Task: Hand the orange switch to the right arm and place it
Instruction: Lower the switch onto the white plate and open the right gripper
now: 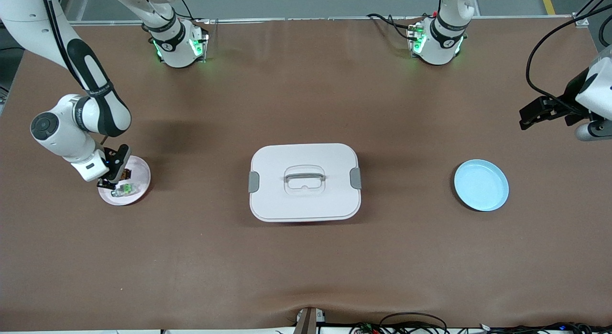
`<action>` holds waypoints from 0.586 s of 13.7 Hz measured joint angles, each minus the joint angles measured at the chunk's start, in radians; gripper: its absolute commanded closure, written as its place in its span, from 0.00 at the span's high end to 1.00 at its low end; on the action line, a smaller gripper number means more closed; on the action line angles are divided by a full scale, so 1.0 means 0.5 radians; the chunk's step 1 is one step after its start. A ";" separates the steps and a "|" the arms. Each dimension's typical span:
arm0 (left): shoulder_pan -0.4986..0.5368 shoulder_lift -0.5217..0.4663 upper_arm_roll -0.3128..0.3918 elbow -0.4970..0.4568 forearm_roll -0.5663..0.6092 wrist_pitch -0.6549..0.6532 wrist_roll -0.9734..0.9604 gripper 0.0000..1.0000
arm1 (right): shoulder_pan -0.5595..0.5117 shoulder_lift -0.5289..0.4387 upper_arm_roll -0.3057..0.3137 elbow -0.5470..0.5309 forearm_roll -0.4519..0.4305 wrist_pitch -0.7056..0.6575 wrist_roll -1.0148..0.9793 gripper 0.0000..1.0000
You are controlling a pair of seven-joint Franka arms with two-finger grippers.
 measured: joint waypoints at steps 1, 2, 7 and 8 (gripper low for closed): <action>0.000 -0.033 0.001 -0.036 0.000 -0.001 0.000 1.00 | -0.017 0.019 0.000 0.000 0.000 0.012 -0.005 0.08; 0.000 -0.065 0.001 -0.076 0.000 0.000 0.000 1.00 | -0.032 0.037 0.000 -0.001 0.000 0.025 -0.009 0.08; 0.000 -0.136 0.003 -0.135 0.000 0.030 0.000 1.00 | -0.049 0.061 0.004 0.000 0.000 0.044 -0.017 0.38; 0.000 -0.136 0.004 -0.137 0.000 0.034 0.000 1.00 | -0.049 0.061 0.004 -0.001 0.000 0.044 -0.017 0.56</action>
